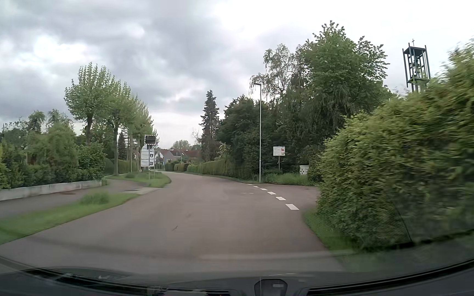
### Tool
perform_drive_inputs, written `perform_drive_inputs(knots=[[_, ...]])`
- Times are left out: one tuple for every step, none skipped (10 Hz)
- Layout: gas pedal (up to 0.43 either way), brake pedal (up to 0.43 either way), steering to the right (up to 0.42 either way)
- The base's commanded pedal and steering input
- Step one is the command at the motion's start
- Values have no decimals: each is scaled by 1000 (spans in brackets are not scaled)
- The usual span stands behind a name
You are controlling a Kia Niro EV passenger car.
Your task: Follow the waypoints while adhering to traffic rules and regulations
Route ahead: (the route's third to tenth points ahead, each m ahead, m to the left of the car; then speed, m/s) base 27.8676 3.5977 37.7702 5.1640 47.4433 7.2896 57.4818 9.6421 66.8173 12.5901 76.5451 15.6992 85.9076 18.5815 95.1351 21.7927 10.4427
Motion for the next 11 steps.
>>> perform_drive_inputs(knots=[[110, 0, -12], [110, 0, -12], [110, 0, -13], [110, 0, -17], [110, 0, -19], [110, 0, -19], [110, 0, -20], [110, 0, -20], [110, 0, -21], [98, 0, -24], [98, 0, -25]])
